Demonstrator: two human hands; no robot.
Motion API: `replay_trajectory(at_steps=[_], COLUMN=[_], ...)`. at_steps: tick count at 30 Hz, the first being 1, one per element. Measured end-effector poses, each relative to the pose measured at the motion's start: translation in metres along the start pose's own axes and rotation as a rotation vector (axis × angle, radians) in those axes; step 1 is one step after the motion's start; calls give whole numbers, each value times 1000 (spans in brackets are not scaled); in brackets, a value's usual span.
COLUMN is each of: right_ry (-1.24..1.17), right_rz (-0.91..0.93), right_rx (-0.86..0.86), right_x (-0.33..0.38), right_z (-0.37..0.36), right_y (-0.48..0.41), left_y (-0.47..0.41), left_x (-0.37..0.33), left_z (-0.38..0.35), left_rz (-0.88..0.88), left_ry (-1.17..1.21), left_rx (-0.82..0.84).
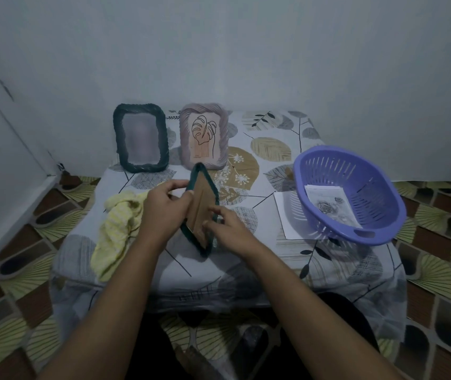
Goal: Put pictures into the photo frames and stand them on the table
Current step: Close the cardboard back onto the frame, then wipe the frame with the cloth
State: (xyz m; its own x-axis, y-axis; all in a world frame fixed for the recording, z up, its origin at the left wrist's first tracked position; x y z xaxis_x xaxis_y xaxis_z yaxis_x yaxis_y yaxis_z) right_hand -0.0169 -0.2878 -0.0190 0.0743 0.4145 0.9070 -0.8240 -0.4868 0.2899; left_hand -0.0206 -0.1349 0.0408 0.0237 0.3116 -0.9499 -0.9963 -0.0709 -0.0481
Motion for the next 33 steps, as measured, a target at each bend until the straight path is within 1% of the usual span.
replay_trajectory(at_steps=[4, 6, 8, 9, 11, 13, 17, 19, 21, 24, 28, 30, 33], right_ry=[-665, -856, -973, -1028, -1083, -1132, -1237, -1265, -1285, -1321, -1275, -1233, -1186], right_rz=[29, 61, 82, 83, 69, 69, 90, 106, 135, 176, 162, 146, 147], right_rx=[-44, -60, -77, -81, -71, -53, -34, -31, -10, 32, 46, 43, 7], right_x=[-4, -11, -18, -22, -31, -39, -50, -51, -47, -40, -35, -38, -44], right_z=[10, 22, 32, 34, 36, 38, 39, 37, 33, 27, 20, 15, 10], right_y=[2, 4, 6, 7, 9, 11, 10, 10, 12, 9, 4, -1, -10], left_y=[2, 5, 8, 8, 3, -4, -5, 0, 1, -1, -2, -2, 2], left_x=[-36, -47, -47, -41, -19, 12, 57, 66, 75, 88, 82, 75, 51], left_z=[-31, -54, -77, -82, -77, -56, -7, 10, 20, 28, 33, 37, 42], left_rz=[-89, -152, -194, -190, -130, -23, 286, 383, 401, 405, 341, 300, 185], left_ry=[-218, -275, -335, -370, -407, -430, -697, -771, -820, -875, -920, -852, -640], left_rx=[141, 233, 347, 369, 319, 186, -89, -177, -218, -188, -220, -261, -303])
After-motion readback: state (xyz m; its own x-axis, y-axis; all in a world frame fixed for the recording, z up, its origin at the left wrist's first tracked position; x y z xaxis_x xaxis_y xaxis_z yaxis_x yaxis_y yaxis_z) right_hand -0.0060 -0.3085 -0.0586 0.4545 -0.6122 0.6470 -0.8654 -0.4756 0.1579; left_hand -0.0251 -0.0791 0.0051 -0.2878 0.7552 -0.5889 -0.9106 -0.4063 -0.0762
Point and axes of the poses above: each hand's wrist, its own y-axis away from the middle knuckle, its own z-axis out of the back of the hand, x = y × z, the point moved 9 cm from there along -y, towards the middle knuckle, and after that the axes turned 14 degrees about x, right-handed, at the moved point
